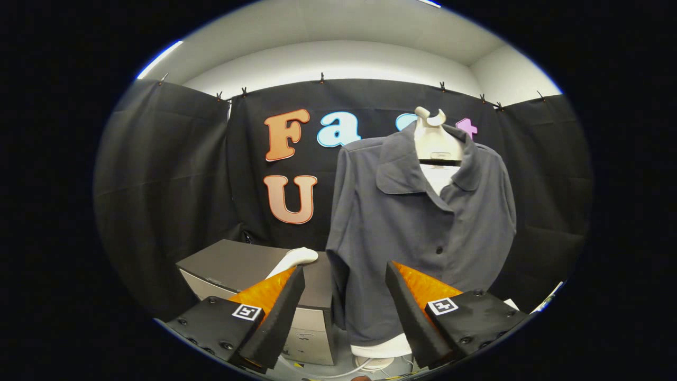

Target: Iron the clothes twice with a garment steamer, once on the left side and once on the right side.

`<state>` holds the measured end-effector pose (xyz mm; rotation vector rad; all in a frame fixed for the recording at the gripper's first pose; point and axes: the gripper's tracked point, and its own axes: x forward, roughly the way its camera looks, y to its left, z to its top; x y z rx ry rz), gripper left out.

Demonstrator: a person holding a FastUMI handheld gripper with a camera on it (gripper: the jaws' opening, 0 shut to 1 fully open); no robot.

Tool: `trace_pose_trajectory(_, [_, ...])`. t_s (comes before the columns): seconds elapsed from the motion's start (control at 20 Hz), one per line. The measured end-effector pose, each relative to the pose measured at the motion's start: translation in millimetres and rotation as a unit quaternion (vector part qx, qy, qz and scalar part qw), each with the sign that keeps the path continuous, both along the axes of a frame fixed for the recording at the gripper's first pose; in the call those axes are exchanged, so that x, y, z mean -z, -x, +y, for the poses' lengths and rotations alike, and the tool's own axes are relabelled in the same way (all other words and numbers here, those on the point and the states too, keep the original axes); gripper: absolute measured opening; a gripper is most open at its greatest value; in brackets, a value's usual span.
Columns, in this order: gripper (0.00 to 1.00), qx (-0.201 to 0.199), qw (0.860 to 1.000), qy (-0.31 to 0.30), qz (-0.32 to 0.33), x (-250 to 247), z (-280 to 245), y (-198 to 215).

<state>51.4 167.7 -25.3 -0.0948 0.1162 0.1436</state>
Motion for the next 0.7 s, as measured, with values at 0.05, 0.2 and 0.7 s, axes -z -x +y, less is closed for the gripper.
trace_pose_trajectory(0.05, [0.98,-0.004,1.0,0.002,0.001,0,8,-2])
trace_pose_trajectory(0.2, [0.97,-0.016,1.0,0.003,0.003,0,36,-7])
trace_pose_trajectory(0.7, [0.97,-0.017,1.0,0.002,0.018,8,103,-24])
